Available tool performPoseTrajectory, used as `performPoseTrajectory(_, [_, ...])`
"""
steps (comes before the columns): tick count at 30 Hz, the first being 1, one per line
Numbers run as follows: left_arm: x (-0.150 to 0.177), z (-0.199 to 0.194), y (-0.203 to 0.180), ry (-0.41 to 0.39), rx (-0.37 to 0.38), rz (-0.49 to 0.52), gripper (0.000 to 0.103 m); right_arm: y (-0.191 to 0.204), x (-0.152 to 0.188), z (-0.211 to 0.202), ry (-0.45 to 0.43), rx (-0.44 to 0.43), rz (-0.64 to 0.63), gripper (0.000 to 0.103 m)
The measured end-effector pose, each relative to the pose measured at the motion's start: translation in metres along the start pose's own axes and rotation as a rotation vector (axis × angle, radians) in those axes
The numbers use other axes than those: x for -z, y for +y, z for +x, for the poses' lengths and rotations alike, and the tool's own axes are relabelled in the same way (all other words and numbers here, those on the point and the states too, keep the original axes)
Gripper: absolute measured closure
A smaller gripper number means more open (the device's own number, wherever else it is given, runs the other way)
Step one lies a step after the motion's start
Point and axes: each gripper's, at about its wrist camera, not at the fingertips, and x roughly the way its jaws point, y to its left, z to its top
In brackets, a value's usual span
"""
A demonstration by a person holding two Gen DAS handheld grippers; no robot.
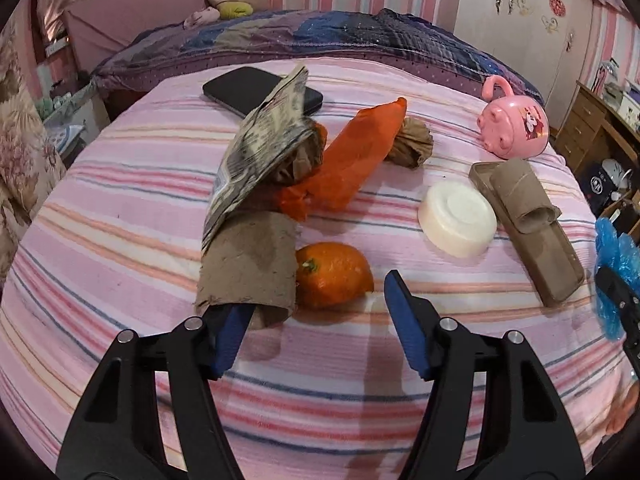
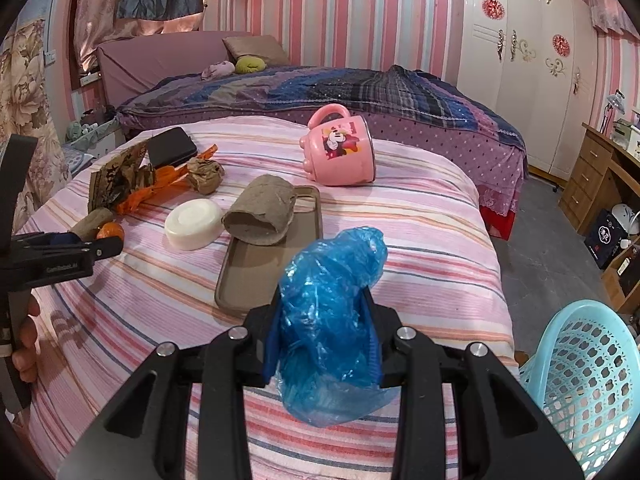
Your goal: Collect trash
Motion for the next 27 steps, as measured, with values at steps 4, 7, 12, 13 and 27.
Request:
performPoseTrajectory(4, [-0.003,0.003,-0.003,-0.007,-0.016,0.014,0.052,-0.001,0.001,-0.002,-0.004,-0.006,0.002,0.069])
performPoseTrajectory(7, [-0.006,0.005,-0.005,-0.008,-0.025,0.020,0.056,-0.003,0.003,-0.005,-0.011,-0.007,0.009,0.069])
performPoseTrajectory(12, [-0.007,0.003,-0.009,-0.023,-0.032,0.043,0.067,-0.011,0.006,-0.012,-0.021,-0.004,0.040,0.069])
performPoseTrajectory(13, [-0.007,0.001,-0.011,-0.026,-0.034,0.048,0.069,-0.013,0.007,-0.013,-0.020,-0.003,0.046,0.069])
performPoseTrajectory(27, [0.021,-0.032,-0.069,-0.030,0.114,0.187,0.076,-0.026,0.010,-0.020,-0.022,0.028,0.054,0.069])
